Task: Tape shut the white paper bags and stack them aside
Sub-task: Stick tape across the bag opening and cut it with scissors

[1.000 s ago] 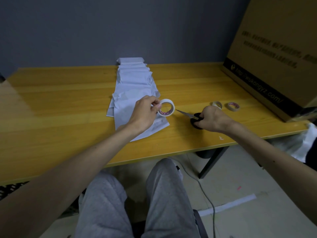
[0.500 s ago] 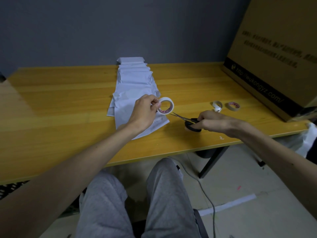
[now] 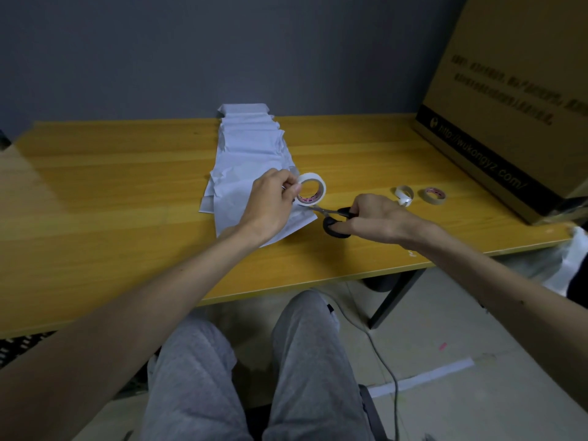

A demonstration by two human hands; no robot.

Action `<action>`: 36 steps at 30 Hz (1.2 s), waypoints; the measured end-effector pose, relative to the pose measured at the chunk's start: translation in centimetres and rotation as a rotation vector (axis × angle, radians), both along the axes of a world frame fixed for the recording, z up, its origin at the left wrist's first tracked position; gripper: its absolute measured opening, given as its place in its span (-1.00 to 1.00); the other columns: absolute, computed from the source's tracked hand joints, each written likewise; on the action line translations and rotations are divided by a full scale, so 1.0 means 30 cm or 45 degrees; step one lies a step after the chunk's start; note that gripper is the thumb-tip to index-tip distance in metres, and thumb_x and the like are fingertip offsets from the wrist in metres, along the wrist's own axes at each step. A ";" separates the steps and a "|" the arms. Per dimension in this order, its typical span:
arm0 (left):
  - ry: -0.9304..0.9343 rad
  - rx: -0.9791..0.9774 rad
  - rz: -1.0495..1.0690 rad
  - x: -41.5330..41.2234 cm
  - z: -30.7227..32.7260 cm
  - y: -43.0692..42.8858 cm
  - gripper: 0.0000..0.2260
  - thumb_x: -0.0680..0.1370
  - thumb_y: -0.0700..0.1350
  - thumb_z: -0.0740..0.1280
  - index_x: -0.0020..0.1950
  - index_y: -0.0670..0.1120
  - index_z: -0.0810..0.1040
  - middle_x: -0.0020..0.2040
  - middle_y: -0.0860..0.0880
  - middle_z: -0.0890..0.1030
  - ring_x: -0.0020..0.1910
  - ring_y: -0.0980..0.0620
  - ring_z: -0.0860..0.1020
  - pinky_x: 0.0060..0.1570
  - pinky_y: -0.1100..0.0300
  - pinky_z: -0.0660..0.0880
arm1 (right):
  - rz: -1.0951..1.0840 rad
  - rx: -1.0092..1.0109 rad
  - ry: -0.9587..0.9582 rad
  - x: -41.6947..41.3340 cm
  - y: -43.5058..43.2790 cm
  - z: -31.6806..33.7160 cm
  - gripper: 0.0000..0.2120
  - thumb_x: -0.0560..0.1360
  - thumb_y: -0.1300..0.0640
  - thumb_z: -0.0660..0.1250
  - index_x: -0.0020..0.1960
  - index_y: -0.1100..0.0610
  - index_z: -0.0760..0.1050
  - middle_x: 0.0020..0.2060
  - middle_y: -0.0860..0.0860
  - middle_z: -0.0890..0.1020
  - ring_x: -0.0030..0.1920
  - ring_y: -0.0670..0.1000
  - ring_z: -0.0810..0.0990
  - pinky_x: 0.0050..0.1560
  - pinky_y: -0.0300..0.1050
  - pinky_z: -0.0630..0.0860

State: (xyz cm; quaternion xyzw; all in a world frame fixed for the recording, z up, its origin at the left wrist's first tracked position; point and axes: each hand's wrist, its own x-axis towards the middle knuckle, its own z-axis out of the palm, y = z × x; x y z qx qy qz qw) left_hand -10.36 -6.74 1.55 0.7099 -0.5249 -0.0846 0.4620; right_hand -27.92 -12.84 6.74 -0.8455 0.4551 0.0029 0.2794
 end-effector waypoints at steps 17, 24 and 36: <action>0.056 0.066 0.010 0.001 0.000 0.008 -0.77 0.64 -0.16 0.21 -0.12 -0.26 0.54 -0.13 -0.17 0.59 -0.20 -0.04 0.62 -0.04 -0.04 0.55 | 0.130 -0.265 -0.117 0.004 0.028 0.008 -0.62 0.46 -0.07 0.39 -0.22 0.23 0.39 -0.32 0.11 0.41 -0.39 0.03 0.28 -0.42 -0.09 0.20; 0.131 0.062 0.006 -0.002 0.003 0.002 -0.76 0.64 -0.16 0.22 -0.09 -0.31 0.52 -0.12 -0.18 0.60 -0.23 0.02 0.65 -0.08 0.03 0.60 | 0.157 -0.349 -0.089 0.001 0.007 -0.003 -0.61 0.47 -0.06 0.38 -0.27 0.20 0.34 -0.32 0.08 0.42 -0.38 0.03 0.29 -0.41 -0.09 0.20; 0.585 0.064 -0.023 -0.014 -0.020 0.015 -0.88 0.68 -0.15 0.09 -0.03 -0.15 0.32 0.02 -0.12 0.50 -0.13 0.01 0.66 -0.17 0.15 0.64 | 0.106 -0.301 -0.027 -0.003 -0.006 -0.019 -0.55 0.50 -0.11 0.32 -0.18 0.32 0.49 -0.35 0.10 0.47 -0.38 0.06 0.33 -0.40 -0.08 0.22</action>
